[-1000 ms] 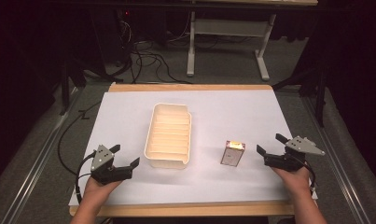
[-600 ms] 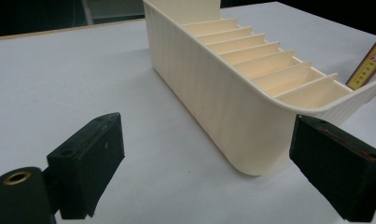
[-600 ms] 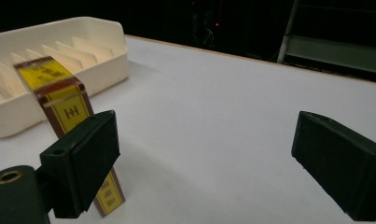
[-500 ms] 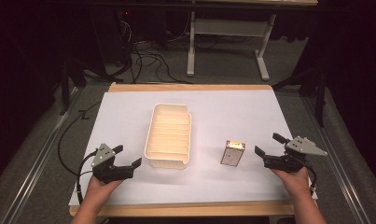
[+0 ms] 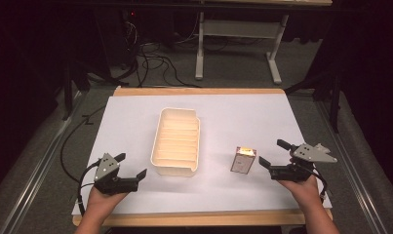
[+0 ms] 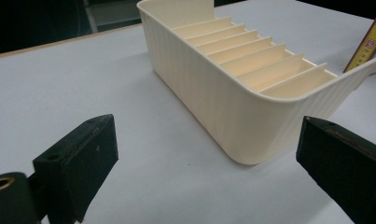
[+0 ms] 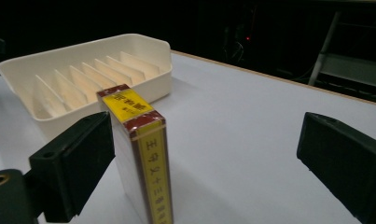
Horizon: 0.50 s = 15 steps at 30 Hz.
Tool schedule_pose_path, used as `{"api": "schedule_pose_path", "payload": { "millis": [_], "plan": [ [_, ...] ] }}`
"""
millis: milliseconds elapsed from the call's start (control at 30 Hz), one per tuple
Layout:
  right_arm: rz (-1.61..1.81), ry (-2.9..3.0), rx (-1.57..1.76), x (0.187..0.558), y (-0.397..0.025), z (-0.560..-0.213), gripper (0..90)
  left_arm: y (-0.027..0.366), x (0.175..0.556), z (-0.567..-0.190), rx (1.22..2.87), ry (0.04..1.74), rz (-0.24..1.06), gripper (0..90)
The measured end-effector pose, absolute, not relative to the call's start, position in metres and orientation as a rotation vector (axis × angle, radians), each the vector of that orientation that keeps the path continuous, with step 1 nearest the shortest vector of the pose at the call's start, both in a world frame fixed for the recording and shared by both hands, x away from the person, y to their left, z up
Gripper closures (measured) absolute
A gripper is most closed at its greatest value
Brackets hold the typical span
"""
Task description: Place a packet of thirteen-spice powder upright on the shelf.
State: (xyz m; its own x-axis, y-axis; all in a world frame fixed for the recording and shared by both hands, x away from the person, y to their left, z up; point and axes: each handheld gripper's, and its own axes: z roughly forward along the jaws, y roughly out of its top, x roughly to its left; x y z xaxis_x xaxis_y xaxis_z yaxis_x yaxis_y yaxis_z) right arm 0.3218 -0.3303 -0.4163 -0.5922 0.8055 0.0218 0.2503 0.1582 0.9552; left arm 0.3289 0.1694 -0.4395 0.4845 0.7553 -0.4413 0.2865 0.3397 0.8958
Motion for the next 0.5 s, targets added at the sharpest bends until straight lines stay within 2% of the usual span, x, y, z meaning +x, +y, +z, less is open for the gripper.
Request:
{"api": "schedule_pose_path", "payload": {
  "millis": [267, 500],
  "plan": [
    [1.428, 1.992, 1.006, 0.329, -0.316, -0.419, 4.2, 0.171, 0.331, -0.442, 1.215, 1.096, 0.417, 3.7],
    [1.39, 2.027, 1.023, 0.332, -0.303, -0.426, 8.2, 0.168, 0.333, -0.443, 1.218, 1.104, 0.411, 0.2]
  ]
}}
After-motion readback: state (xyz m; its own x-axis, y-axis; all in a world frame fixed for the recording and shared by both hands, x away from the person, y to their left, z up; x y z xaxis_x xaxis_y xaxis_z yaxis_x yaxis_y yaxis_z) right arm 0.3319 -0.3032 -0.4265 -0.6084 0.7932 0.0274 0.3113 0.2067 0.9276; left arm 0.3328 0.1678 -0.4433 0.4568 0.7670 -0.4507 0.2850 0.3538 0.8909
